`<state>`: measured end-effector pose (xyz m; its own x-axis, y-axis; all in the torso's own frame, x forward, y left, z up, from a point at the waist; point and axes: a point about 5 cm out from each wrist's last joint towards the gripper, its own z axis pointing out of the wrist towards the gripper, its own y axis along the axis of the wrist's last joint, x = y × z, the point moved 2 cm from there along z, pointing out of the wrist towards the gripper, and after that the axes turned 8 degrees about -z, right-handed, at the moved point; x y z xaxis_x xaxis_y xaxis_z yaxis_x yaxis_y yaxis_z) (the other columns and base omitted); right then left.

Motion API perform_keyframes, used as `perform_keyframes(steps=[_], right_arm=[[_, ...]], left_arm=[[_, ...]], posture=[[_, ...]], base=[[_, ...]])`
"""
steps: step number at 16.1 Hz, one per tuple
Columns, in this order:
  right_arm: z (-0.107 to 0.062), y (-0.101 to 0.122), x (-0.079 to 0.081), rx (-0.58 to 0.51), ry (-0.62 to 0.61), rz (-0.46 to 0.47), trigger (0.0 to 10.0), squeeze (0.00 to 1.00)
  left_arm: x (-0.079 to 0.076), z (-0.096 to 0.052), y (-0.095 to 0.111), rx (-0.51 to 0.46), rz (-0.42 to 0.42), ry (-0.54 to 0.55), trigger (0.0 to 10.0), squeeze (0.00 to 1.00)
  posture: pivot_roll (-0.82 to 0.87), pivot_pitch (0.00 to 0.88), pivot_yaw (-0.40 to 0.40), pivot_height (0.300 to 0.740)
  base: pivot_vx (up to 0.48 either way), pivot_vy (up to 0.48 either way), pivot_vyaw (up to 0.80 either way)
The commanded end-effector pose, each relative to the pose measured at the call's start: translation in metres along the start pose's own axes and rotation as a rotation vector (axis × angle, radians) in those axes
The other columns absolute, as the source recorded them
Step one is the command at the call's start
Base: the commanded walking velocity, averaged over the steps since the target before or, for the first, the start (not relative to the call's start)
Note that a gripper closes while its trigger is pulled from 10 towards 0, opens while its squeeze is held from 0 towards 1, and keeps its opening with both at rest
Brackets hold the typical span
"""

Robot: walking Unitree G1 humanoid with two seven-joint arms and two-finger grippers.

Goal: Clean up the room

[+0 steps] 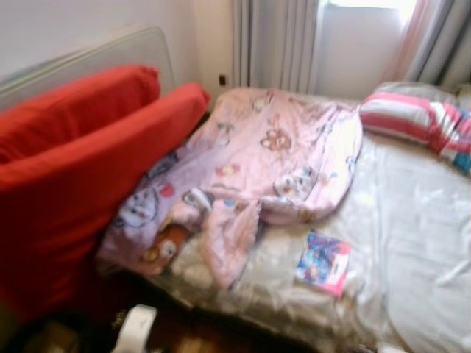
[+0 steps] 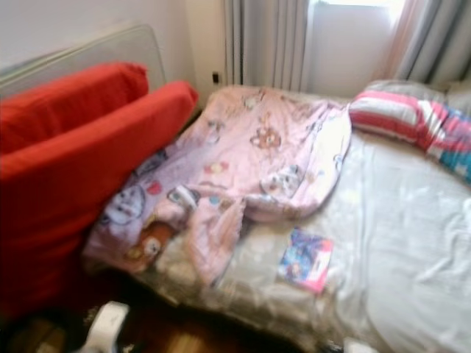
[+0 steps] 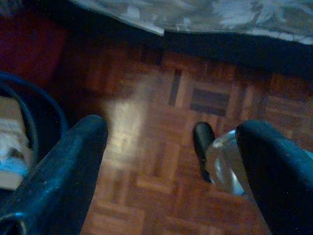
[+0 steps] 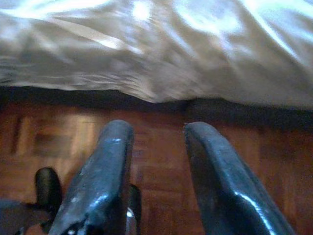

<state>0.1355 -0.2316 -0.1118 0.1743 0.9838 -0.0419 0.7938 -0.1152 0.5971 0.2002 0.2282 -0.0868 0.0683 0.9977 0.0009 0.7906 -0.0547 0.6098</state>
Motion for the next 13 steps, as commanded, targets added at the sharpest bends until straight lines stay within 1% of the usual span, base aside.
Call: perform_keyframes(steps=[1,2,4,8,11,13], right_arm=[[-0.0014,-0.0030,-0.0030,0.007,-0.007,-0.010,10.0,0.00],[-0.0013,-0.0029,-0.0027,0.005,-0.006,-0.004,10.0,0.00],[-0.0014,-0.0034,-0.0025,0.005,-0.012,0.026,10.0,0.00],[-0.0009,-0.0013,-0.0012,-0.008,-0.008,0.045,10.0,0.00],[-0.0007,0.0001,-0.0009,-0.021,-0.010,0.076,10.0,0.00],[-0.0012,0.0013,-0.0028,-0.043,-0.045,0.108,10.0,0.00]], left_arm=[[-0.0009,0.0003,-0.0013,0.013,0.000,-0.003,10.0,0.00],[-0.0008,0.0003,-0.0011,0.013,0.000,-0.003,10.0,0.00],[-0.0004,0.0003,-0.0007,0.012,-0.002,-0.002,10.0,0.00],[0.0004,0.0004,0.0009,0.007,-0.005,0.003,10.0,0.00],[0.0004,0.0006,0.0022,0.001,-0.008,0.003,10.0,0.00],[0.0008,0.0006,0.0037,-0.009,-0.001,0.003,10.0,0.00]], posture=[[0.05,0.000,0.016,0.740],[0.05,0.000,0.016,0.740],[0.05,0.000,0.017,0.740],[0.04,0.000,0.021,0.740],[0.04,0.000,0.024,0.740],[0.04,0.000,0.026,0.740]], base=[[0.304,0.000,0.80],[0.300,0.000,0.80],[0.300,0.000,0.00],[0.300,0.000,0.00],[0.281,0.000,0.00],[0.000,0.000,0.00]])
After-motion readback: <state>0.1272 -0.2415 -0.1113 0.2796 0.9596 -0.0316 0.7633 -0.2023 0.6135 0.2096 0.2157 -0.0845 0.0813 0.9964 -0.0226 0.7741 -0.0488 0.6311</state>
